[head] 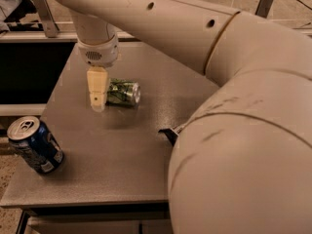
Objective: Knock green can over
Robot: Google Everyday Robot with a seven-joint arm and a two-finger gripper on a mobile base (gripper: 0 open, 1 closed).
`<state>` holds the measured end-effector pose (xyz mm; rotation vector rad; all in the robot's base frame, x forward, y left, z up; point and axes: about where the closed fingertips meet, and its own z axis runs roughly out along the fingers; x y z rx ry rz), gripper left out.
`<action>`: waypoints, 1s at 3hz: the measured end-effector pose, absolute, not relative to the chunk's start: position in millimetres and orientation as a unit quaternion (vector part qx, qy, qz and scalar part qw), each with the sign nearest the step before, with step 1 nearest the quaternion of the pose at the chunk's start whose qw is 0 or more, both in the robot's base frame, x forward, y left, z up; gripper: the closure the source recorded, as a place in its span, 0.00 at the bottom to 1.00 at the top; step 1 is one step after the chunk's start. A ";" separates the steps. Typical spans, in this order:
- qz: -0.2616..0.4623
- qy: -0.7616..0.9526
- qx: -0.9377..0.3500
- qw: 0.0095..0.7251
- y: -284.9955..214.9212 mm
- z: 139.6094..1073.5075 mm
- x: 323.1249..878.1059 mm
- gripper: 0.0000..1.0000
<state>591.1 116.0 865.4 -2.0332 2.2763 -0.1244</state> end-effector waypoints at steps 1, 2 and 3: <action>-0.040 0.745 -0.663 0.059 108.3 870.8 593.7 0.00; -0.038 0.748 -0.656 0.094 85.4 885.9 593.6 0.00; -0.046 0.758 -0.634 0.149 42.7 927.4 593.0 0.00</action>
Offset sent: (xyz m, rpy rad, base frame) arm -0.0010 -0.0934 0.0638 0.1942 -0.1867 -0.0417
